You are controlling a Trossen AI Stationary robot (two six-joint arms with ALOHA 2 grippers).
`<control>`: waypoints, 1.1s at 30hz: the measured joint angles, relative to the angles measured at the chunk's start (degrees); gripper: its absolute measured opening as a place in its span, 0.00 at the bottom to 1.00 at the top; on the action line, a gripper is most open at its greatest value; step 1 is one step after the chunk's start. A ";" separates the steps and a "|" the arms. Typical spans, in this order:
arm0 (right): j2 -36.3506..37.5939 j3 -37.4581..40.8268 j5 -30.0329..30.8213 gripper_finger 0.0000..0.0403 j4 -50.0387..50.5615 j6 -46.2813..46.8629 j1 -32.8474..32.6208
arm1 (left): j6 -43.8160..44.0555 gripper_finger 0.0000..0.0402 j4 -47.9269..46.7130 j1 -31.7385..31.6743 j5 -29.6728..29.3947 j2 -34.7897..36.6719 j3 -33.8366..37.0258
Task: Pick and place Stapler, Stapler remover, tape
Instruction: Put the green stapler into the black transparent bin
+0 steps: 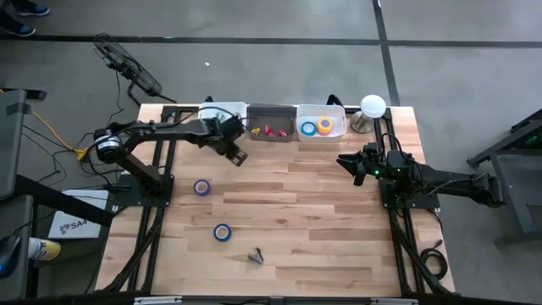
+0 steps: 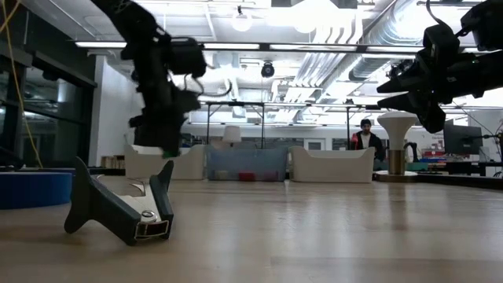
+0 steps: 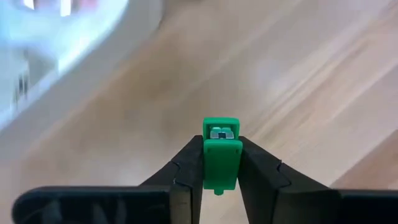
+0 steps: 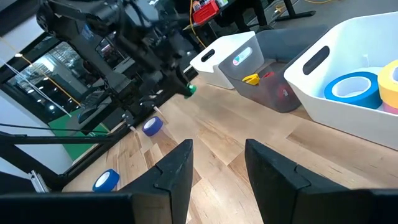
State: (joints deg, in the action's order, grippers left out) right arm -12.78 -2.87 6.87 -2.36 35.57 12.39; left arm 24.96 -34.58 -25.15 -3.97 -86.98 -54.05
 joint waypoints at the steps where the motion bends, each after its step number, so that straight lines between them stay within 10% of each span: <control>1: 0.00 0.00 0.00 0.34 0.02 0.00 0.02 | -0.50 0.18 0.37 -0.02 0.00 0.00 -1.00; 33: 0.00 0.00 0.00 0.34 0.00 0.00 0.00 | -1.86 0.18 -6.87 -7.21 4.97 -23.82 -35.30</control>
State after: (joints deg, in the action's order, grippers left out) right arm -12.78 -2.87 6.87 -2.36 35.57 12.38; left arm 23.11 -41.45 -32.36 1.01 -110.80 -89.36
